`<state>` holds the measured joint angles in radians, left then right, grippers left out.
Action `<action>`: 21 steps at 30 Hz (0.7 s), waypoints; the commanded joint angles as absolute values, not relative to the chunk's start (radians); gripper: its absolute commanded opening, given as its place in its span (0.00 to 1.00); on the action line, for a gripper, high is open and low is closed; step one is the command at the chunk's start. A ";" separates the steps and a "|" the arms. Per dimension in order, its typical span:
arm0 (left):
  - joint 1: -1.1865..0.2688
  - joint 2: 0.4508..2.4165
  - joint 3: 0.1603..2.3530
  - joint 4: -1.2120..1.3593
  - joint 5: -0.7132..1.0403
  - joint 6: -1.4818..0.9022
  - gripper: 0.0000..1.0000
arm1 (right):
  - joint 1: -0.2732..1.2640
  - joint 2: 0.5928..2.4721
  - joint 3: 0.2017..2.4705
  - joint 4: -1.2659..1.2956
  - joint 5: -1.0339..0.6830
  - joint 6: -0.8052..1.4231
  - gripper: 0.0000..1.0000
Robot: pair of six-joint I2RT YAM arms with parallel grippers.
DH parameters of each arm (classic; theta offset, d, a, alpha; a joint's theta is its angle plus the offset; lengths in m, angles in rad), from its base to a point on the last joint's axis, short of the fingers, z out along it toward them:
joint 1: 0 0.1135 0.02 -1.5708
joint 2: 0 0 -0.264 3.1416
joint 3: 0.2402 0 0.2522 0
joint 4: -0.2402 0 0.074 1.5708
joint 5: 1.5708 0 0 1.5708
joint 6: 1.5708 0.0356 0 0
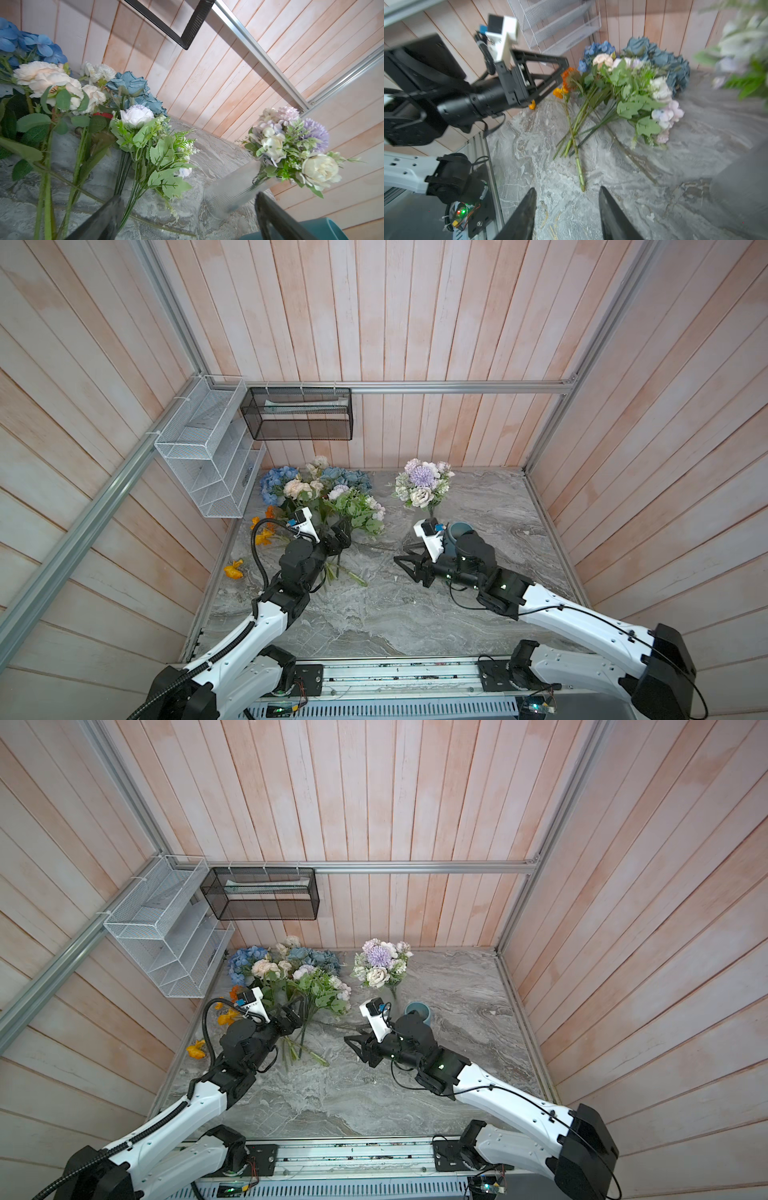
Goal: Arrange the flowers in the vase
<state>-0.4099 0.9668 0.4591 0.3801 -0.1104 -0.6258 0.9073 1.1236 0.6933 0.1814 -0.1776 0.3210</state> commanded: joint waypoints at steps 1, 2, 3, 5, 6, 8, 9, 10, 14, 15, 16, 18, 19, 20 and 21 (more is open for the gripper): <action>-0.400 0.951 0.437 0.360 -0.121 -0.653 1.00 | 0.929 1.190 0.630 0.340 -0.074 0.395 0.48; -0.399 0.955 0.436 0.362 -0.118 -0.652 1.00 | 0.931 1.219 0.612 0.358 -0.042 0.399 0.48; -0.398 0.959 0.435 0.362 -0.114 -0.652 1.00 | 0.933 1.240 0.597 0.371 -0.013 0.402 0.48; -0.398 0.973 0.437 0.366 -0.108 -0.647 1.00 | 0.933 1.284 0.562 0.395 0.057 0.392 0.48; -0.397 0.980 0.439 0.369 -0.105 -0.644 1.00 | 0.934 1.303 0.554 0.396 0.089 0.384 0.48; -0.397 0.995 0.447 0.376 -0.100 -0.637 1.00 | 0.934 1.342 0.558 0.363 0.148 0.349 0.48; -0.397 1.001 0.450 0.381 -0.098 -0.635 1.00 | 0.933 1.356 0.565 0.347 0.164 0.336 0.48; -0.396 1.009 0.452 0.389 -0.097 -0.634 1.00 | 0.933 1.374 0.574 0.323 0.182 0.320 0.48; -0.396 1.040 0.463 0.410 -0.085 -0.627 1.00 | 0.933 1.430 0.583 0.294 0.218 0.310 0.48; -0.396 1.045 0.466 0.411 -0.082 -0.627 1.00 | 0.933 1.440 0.579 0.293 0.228 0.315 0.48; -0.394 1.051 0.470 0.412 -0.077 -0.626 1.00 | 0.930 1.452 0.581 0.288 0.236 0.323 0.48; -0.396 1.056 0.473 0.411 -0.071 -0.626 1.00 | 0.917 1.473 0.583 0.278 0.227 0.334 0.49; -0.396 1.057 0.473 0.412 -0.069 -0.626 1.00 | 0.910 1.478 0.580 0.280 0.214 0.338 0.49; -0.395 1.056 0.472 0.412 -0.069 -0.626 1.00 | 0.903 1.481 0.578 0.284 0.207 0.342 0.49; -0.396 1.056 0.472 0.412 -0.069 -0.626 1.00 | 0.897 1.483 0.574 0.286 0.201 0.347 0.49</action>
